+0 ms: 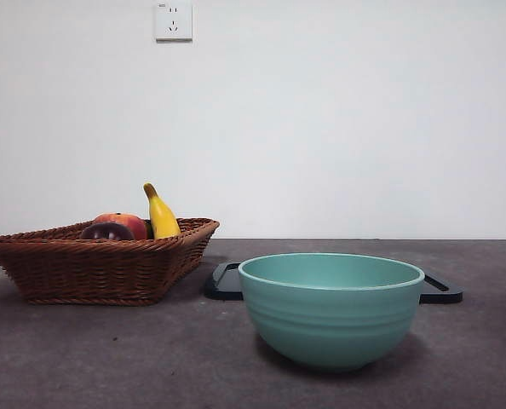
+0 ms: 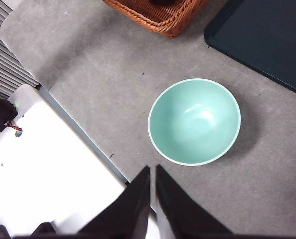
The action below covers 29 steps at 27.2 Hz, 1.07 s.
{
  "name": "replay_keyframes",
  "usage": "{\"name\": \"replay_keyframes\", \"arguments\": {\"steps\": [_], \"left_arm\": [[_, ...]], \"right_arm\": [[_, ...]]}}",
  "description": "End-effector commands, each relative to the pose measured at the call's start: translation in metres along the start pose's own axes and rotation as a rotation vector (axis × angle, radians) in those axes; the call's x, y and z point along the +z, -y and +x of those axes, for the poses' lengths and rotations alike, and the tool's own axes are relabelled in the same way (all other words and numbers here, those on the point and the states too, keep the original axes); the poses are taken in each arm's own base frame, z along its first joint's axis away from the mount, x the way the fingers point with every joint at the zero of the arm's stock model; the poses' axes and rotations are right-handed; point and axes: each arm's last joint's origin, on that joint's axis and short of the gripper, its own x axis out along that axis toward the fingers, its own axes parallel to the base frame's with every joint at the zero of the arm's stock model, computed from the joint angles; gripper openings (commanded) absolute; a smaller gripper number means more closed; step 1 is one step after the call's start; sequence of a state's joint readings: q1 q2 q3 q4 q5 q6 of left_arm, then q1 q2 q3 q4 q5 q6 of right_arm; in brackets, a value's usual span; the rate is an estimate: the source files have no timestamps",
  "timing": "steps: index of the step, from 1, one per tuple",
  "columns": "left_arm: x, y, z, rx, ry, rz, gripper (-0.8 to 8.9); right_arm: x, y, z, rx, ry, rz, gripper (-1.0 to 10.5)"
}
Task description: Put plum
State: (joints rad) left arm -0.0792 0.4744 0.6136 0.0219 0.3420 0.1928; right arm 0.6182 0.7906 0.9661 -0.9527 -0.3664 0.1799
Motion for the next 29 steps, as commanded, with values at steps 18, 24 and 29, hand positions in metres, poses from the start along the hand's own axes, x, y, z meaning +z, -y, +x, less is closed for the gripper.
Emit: {"name": "replay_keyframes", "arguments": {"steps": [18, 24, 29], "left_arm": [[-0.127, 0.024, -0.042, 0.288, -0.105, -0.081, 0.09], [-0.146, 0.029, -0.043, 0.284, -0.142, -0.096, 0.09], [-0.158, 0.032, -0.045, 0.276, -0.2, -0.119, 0.09]], "right_arm": [[0.004, -0.002, -0.002, 0.008, 0.018, -0.023, 0.1], [0.004, -0.002, -0.002, 0.008, 0.018, -0.023, 0.1], [0.004, -0.003, -0.002, 0.008, 0.019, -0.024, 0.1]]}}
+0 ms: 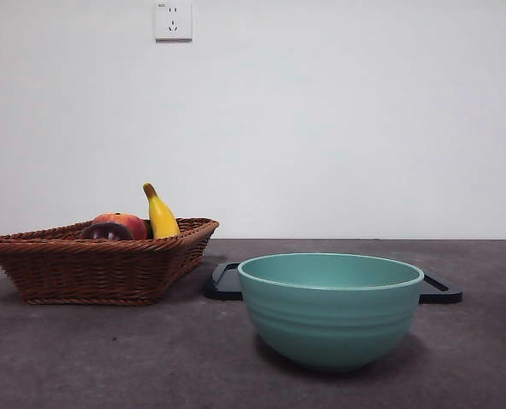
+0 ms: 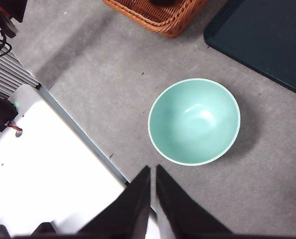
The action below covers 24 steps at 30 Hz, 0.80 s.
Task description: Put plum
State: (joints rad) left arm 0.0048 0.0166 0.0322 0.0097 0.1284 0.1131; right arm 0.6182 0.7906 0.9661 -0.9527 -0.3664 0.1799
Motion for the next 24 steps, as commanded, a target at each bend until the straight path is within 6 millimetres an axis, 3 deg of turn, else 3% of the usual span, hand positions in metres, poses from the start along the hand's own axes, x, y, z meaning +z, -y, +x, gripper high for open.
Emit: {"name": "replay_keyframes", "arguments": {"steps": [1, 10, 24], "left_arm": [[-0.009, 0.001, 0.0, 0.002, -0.038, -0.015, 0.09], [-0.025, 0.003, -0.002, -0.014, -0.201, -0.056, 0.09], [-0.024, 0.003, -0.002, -0.01, -0.198, -0.102, 0.09]], "right_arm": [[0.004, -0.003, -0.002, 0.008, 0.02, -0.025, 0.1], [0.007, -0.003, -0.002, 0.012, 0.045, -0.034, 0.1], [0.007, -0.003, -0.002, 0.012, 0.045, -0.034, 0.1]]}}
